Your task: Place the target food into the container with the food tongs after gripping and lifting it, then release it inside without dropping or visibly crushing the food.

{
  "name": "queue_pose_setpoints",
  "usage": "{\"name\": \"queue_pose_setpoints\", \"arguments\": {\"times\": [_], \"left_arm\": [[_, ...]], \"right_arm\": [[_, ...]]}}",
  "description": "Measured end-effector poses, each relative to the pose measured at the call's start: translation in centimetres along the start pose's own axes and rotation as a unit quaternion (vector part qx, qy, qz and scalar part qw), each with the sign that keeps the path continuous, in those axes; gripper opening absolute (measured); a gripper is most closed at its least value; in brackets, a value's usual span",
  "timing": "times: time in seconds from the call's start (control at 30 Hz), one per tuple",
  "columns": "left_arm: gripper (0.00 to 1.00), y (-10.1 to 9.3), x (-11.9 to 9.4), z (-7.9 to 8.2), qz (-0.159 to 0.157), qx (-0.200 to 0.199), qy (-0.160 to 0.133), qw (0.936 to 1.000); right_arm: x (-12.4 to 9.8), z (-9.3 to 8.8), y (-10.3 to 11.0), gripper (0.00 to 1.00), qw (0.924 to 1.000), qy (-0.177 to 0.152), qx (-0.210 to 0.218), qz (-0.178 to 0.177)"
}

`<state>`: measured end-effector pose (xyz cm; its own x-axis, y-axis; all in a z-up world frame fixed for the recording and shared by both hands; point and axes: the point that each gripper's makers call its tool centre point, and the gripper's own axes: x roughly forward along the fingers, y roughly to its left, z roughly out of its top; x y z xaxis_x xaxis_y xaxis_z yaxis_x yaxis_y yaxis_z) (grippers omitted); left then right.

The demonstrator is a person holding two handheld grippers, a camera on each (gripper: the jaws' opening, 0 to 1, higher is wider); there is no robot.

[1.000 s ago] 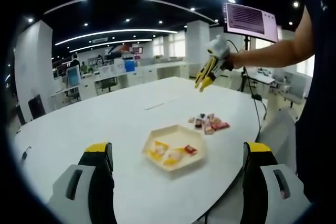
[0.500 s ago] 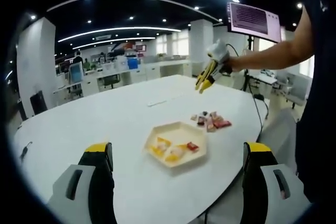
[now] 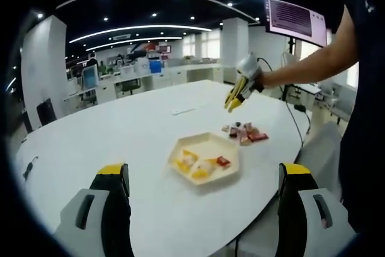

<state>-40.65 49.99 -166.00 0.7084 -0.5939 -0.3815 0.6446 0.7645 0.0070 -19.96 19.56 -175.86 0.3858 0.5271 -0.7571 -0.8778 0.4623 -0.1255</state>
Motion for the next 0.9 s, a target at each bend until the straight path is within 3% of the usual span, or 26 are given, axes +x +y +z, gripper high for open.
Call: {"name": "queue_pose_setpoints", "arguments": {"times": [0.4, 0.9], "left_arm": [[0.99, 0.2, -0.7, -1.3, 0.011, -0.012, 0.015, 0.9998], [0.99, 0.7, -0.8, -1.9, 0.021, -0.022, 0.018, 0.9994]], "right_arm": [[4.2, -3.1, -0.6, 0.27, 0.9987, 0.026, 0.040, -0.016], [5.8, -5.4, 0.1, 0.24, 0.9965, 0.064, 0.052, -0.015]]}}
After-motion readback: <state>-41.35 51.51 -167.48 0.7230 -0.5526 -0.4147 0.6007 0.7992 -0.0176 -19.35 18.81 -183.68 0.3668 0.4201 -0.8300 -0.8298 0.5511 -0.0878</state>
